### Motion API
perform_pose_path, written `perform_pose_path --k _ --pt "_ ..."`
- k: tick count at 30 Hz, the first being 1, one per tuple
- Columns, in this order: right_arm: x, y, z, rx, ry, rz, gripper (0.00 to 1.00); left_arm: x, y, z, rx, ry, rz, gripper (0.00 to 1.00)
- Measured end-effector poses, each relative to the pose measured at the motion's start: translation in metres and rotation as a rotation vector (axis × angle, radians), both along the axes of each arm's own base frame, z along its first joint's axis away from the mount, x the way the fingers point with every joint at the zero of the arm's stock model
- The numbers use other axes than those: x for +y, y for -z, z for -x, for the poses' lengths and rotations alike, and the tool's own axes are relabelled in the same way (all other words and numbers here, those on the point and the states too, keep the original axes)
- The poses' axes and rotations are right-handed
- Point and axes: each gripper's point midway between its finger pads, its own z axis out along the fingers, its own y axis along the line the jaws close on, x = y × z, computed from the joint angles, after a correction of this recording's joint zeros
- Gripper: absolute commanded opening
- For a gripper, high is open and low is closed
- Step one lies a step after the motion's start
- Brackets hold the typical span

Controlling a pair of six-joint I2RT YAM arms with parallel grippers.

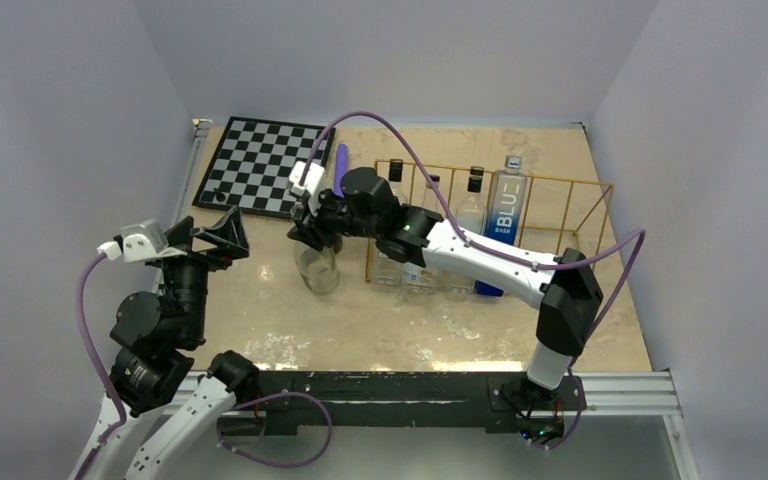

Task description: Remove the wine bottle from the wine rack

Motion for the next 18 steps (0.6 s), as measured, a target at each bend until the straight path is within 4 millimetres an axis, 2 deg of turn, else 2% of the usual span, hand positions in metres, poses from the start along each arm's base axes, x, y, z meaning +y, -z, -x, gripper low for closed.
perform_pose_path --k 3,7,13,18 --pt "0.010 -0.003 -0.006 -0.001 0.000 -0.010 0.00 -0.001 -0.001 0.002 -0.017 0.012 0.004 0.98" --pt "0.033 -0.007 -0.020 -0.008 0.003 -0.032 0.00 0.007 0.000 0.011 -0.062 0.002 0.024 0.98" --pt "0.062 -0.011 -0.038 -0.027 0.008 -0.058 0.00 0.022 -0.012 0.025 -0.138 -0.038 0.060 0.98" --pt "0.086 -0.011 -0.057 -0.047 0.023 -0.078 0.00 0.024 -0.015 0.027 -0.151 -0.046 0.063 0.98"
